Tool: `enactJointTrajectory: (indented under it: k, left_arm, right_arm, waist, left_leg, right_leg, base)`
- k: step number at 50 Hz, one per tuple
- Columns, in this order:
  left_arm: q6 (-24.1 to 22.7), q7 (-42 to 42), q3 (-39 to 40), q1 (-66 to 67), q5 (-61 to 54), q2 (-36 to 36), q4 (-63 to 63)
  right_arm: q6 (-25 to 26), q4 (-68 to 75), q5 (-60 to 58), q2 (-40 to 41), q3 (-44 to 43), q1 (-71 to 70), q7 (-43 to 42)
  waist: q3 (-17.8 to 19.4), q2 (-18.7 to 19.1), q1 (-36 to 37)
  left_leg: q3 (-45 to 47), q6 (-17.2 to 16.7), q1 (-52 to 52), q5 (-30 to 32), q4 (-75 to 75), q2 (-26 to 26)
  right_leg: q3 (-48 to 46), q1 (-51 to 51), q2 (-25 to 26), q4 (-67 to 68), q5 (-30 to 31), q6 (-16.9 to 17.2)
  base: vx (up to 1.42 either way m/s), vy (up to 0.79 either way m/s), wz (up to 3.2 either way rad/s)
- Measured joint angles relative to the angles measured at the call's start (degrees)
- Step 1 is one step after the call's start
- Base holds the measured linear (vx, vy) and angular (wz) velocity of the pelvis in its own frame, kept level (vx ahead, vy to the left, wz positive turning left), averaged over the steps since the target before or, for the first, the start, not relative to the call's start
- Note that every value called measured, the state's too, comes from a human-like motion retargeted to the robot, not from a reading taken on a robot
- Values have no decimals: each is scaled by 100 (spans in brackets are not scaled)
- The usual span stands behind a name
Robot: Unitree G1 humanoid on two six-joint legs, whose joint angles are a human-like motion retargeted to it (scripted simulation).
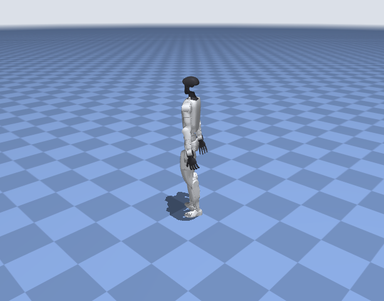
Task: Upper body actions
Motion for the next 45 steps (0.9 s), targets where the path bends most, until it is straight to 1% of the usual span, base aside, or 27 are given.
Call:
enactJointTrajectory:
  k: [2,5,8,10,12,15,18,19,20,22,23,25,26,28,30,31,33,34,35,36,37,38,39,40,42,45]
  left_arm:
    - [-49,77,-56,-61,-169,-77,-146]
    - [-129,-8,-131,-149,-347,-125,-384]
    - [-153,-61,-152,-261,-304,-263,-725]
    - [-224,-2,-157,-281,-317,-337,-893]
    - [-365,56,-260,-300,-434,-400,-1066]
    - [-410,48,-401,-326,-438,-436,-1226]
    - [-415,99,-595,-369,-298,-415,-1325]
    - [-426,144,-657,-371,-261,-404,-1345]
    - [-441,193,-713,-368,-228,-394,-1359]
    - [-513,417,-802,-356,-147,-391,-1350]
    - [-567,597,-826,-335,-116,-407,-1329]
    - [-634,843,-850,-305,-106,-444,-1281]
    - [-653,955,-860,-262,-114,-460,-1242]
    - [-679,1064,-850,-198,-113,-493,-1143]
    - [-665,1037,-842,-173,-104,-510,-1030]
    - [-629,966,-832,-157,-97,-514,-937]
    - [-572,847,-809,-133,-96,-514,-757]
    - [-552,800,-796,-120,-94,-515,-676]
    - [-535,756,-782,-106,-91,-516,-597]
    - [-508,679,-768,-78,-80,-510,-512]
    - [-470,589,-744,-58,-59,-501,-429]
    - [-414,476,-699,-55,-18,-489,-350]
    - [-355,383,-648,-66,41,-478,-293]
    - [-296,301,-592,-85,108,-469,-246]
    - [-235,217,-569,-69,184,-452,-216]
    - [-239,163,-617,-28,205,-407,-231]
  right_arm:
    - [15,-99,-179,32,89,-39,-64]
    - [12,-258,-445,71,252,-94,-114]
    - [30,-387,-719,113,388,-119,-104]
    - [42,-417,-771,134,442,-140,-96]
    - [42,-442,-776,171,505,-175,-66]
    - [30,-497,-790,221,543,-209,38]
    - [-35,-560,-775,222,566,-263,137]
    - [-51,-571,-775,212,576,-278,165]
    - [-62,-580,-777,200,585,-289,192]
    - [-57,-589,-803,161,601,-341,268]
    - [-43,-589,-825,136,601,-365,287]
    - [-29,-588,-844,98,590,-387,270]
    - [-31,-592,-838,76,577,-376,233]
    - [-35,-589,-821,32,559,-355,189]
    - [-30,-579,-810,10,518,-334,175]
    - [-18,-563,-803,7,480,-313,162]
    - [2,-511,-777,1,422,-278,140]
    - [10,-475,-754,-2,407,-261,127]
    - [17,-435,-727,-6,397,-244,111]
    - [28,-370,-701,-8,395,-224,80]
    - [45,-311,-690,-8,391,-206,50]
    - [77,-265,-705,-3,383,-195,21]
    - [111,-240,-728,26,338,-187,-21]
    - [148,-223,-754,66,276,-181,-69]
    - [141,-167,-596,149,93,-129,-158]
    - [70,-65,-288,166,-53,-53,-23]
  waist:
    - [49,42,-176]
    - [114,107,-319]
    - [47,130,-318]
    - [45,81,-330]
    - [93,-76,-307]
    - [158,-399,-255]
    - [276,-707,-158]
    - [316,-748,-144]
    - [351,-774,-142]
    - [426,-768,-149]
    - [458,-738,-122]
    - [475,-669,-76]
    - [460,-629,-124]
    - [449,-576,-53]
    - [443,-513,17]
    - [423,-436,22]
    - [399,-292,41]
    - [405,-279,55]
    - [418,-295,69]
    - [394,-256,-32]
    - [364,-214,-144]
    - [320,-167,-278]
    - [320,-139,-311]
    - [343,-120,-293]
    - [305,-129,-326]
    - [158,-126,-211]
  left_leg:
    - [-9,-90,59,58,75,62]
    - [127,-194,167,157,162,162]
    - [340,-295,241,493,346,290]
    - [354,-269,272,749,492,355]
    - [301,-56,304,1198,830,432]
    - [114,451,216,1776,1567,543]
    - [-435,1109,-227,2087,2948,883]
    - [-628,1251,-345,2122,3267,961]
    - [-812,1354,-441,2144,3513,1015]
    - [-1294,1349,-649,2072,3832,1054]
    - [-1693,1297,-833,2012,3903,973]
    - [-2251,1188,-1086,1840,3850,755]
    - [-2493,1168,-1134,1611,3601,620]
    - [-2659,1218,-1200,1286,3125,427]
    - [-2850,1263,-1249,1154,2680,269]
    - [-3085,1283,-1278,1110,2276,137]
    - [-3377,1309,-1257,1155,1484,-57]
    - [-3338,1535,-1213,1249,1146,-149]
    - [-3229,1870,-1163,1364,835,-248]
    - [-3457,1909,-1054,1316,688,-413]
    - [-3375,1867,-923,1297,568,-428]
    - [-2676,1662,-750,1335,502,-143]
    - [-2706,1656,-667,1374,394,-140]
    - [-3100,1750,-628,1414,265,-279]
    - [-2762,1770,-469,1380,126,-324]
    - [-2914,1815,-442,1324,26,-430]
  right_leg:
    - [306,-21,176,-102,-9,-124]
    - [708,-84,252,-70,-28,-199]
    - [1014,-199,285,-6,-69,-269]
    - [1182,-208,255,5,-82,-296]
    - [1320,-142,144,-8,-90,-333]
    - [1470,-30,-148,-27,-91,-334]
    - [1632,83,-441,-27,-95,-331]
    - [1657,118,-476,-27,-98,-336]
    - [1669,151,-496,-26,-102,-342]
    - [1739,202,-479,-18,-108,-361]
    - [1836,209,-447,-12,-106,-373]
    - [1975,195,-384,-9,-99,-391]
    - [1993,193,-363,2,-108,-388]
    - [2185,171,-331,12,-102,-386]
    - [2324,161,-273,13,-101,-384]
    - [2370,161,-191,11,-110,-382]
    - [2460,183,-29,11,-134,-382]
    - [2512,219,-16,15,-146,-371]
    - [2568,265,-37,20,-159,-355]
    - [2523,325,-10,24,-187,-338]
    - [2473,371,22,29,-214,-323]
    - [2414,389,61,37,-239,-312]
    - [2436,415,88,47,-252,-303]
    - [2499,446,109,57,-258,-294]
    - [2504,481,84,74,-276,-264]
    - [2628,437,94,71,-278,-250]
  base:
    - [-7,-22,-56]
    - [-6,-25,-77]
    - [-1,-22,-97]
    - [0,-20,-68]
    - [1,-25,-83]
    - [2,-22,-75]
    - [5,-18,-67]
    - [5,-20,-50]
    - [4,-16,-40]
    - [2,-7,-54]
    - [3,-3,-74]
    - [5,-3,-62]
    - [7,0,-44]
    - [8,2,-74]
    - [11,1,-72]
    - [11,2,-52]
    - [14,3,-52]
    - [17,3,-53]
    - [21,5,-27]
    - [24,7,2]
    - [24,9,34]
    - [19,9,16]
    - [14,8,-16]
    - [13,7,-30]
    - [15,8,-22]
    - [19,10,-34]
